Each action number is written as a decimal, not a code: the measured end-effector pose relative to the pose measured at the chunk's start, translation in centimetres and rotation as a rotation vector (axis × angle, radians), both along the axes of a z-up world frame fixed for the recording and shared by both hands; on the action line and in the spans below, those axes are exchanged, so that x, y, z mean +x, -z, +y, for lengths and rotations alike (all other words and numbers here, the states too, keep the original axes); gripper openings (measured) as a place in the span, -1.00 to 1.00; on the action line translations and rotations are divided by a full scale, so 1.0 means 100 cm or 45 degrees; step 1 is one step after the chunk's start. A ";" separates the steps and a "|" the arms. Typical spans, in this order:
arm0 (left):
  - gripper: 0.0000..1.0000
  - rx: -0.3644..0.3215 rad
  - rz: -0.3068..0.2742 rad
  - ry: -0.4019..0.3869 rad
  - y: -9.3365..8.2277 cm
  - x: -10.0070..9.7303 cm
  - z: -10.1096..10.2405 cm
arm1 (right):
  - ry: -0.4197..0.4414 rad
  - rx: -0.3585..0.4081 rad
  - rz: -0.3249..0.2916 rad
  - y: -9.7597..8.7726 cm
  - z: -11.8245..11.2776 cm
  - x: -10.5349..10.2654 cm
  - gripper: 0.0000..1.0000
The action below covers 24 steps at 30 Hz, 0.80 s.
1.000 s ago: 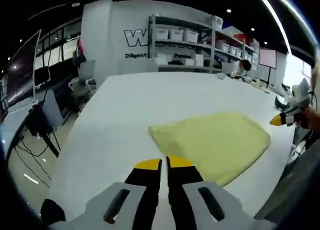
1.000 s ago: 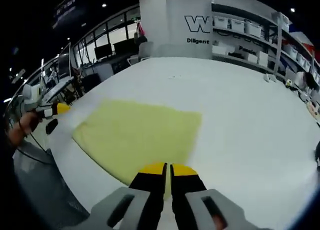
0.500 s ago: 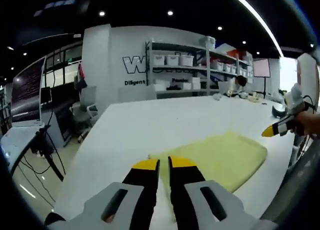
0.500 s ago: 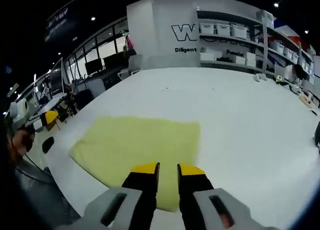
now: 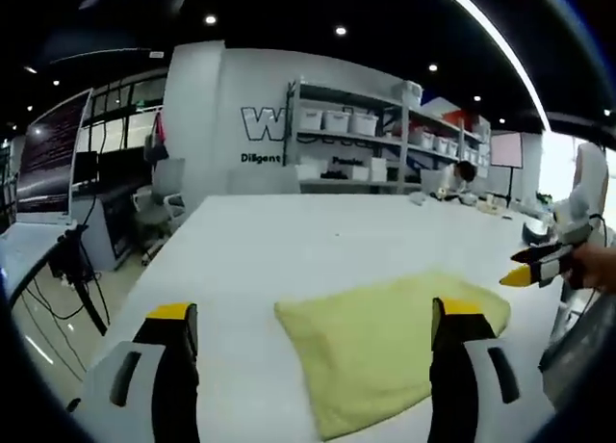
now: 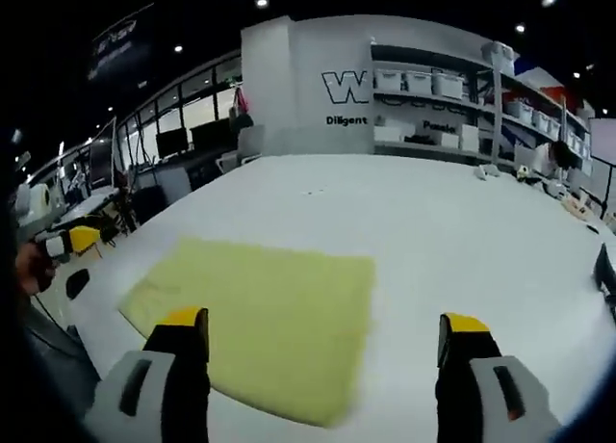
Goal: Fold the garment on the visible template until the final outline fits inside the template.
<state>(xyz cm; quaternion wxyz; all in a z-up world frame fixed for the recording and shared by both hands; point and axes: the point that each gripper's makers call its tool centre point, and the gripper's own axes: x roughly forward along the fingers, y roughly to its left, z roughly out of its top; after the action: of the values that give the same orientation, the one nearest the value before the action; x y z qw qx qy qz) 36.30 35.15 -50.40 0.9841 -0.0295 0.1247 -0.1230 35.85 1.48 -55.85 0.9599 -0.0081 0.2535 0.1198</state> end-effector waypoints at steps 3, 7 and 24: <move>0.98 0.022 -0.038 -0.014 -0.005 0.002 0.003 | -0.008 0.062 -0.006 -0.001 0.005 0.002 0.99; 0.99 0.016 -0.027 -0.043 -0.002 0.003 0.013 | 0.017 -0.013 -0.054 -0.005 -0.005 0.007 0.99; 0.99 -0.046 -0.044 -0.070 -0.002 0.005 0.019 | 0.136 -0.187 -0.168 -0.013 -0.047 0.009 0.99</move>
<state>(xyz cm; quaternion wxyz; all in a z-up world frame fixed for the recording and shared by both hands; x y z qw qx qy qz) 36.80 37.03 -50.18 0.9884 -0.0485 0.1046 -0.0986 36.77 -3.17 -54.59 0.9763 -0.0726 0.1980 0.0487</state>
